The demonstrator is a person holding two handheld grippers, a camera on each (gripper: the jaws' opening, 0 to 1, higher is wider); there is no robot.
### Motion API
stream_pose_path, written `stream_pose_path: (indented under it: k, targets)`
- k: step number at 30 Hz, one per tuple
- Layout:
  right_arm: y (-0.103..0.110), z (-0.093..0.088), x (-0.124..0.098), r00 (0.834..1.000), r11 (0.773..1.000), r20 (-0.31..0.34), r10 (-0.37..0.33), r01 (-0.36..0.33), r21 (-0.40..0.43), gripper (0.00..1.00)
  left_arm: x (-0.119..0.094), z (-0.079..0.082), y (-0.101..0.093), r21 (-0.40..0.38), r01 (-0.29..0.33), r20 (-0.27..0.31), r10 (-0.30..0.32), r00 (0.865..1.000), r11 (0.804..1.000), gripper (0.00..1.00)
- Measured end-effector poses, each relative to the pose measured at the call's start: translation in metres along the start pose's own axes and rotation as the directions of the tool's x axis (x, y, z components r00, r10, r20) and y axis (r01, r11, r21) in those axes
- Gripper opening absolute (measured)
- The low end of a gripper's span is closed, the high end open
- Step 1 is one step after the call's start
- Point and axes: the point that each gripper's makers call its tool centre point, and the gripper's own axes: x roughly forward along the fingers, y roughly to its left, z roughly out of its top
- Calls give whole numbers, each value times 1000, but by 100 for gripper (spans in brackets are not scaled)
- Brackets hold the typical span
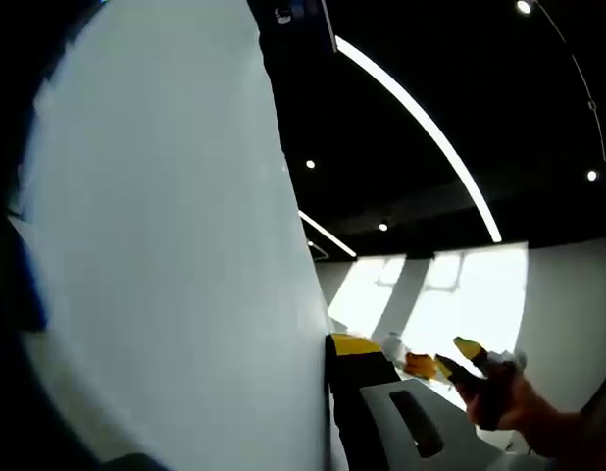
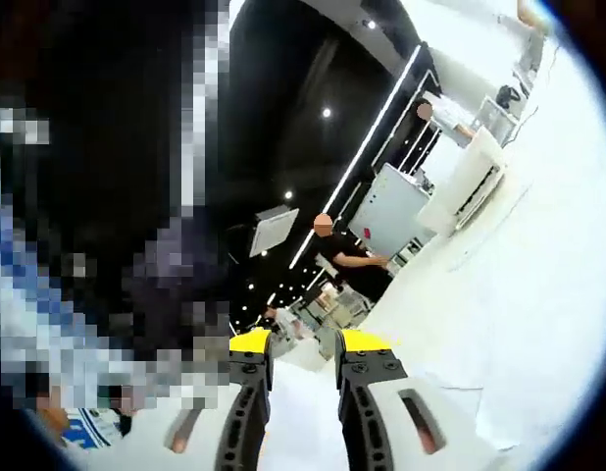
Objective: Organize the stack of printing papers by aligning and flattening the scattered papers on the table
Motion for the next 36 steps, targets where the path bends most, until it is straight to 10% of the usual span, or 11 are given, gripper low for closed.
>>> stream_pose_path:
  k: [11, 25, 36]
  targets:
    - [-45, 32, -32, 990, 978, 42, -137, 142, -150, 23, 2, -2, 0, -3, 6, -14, -6, 1000, 1000, 6]
    - [-106, 43, -67, 947, 896, 3, -320, 304, -324, 32, 1, -1, 1, -12, 13, -7, -13, 1000, 1000, 6]
    - [-137, 32, -93, 874, 747, -33, -484, 393, -536, 53, 1, -2, 0, -14, 18, -6, -18, 1000, 1000, 6]
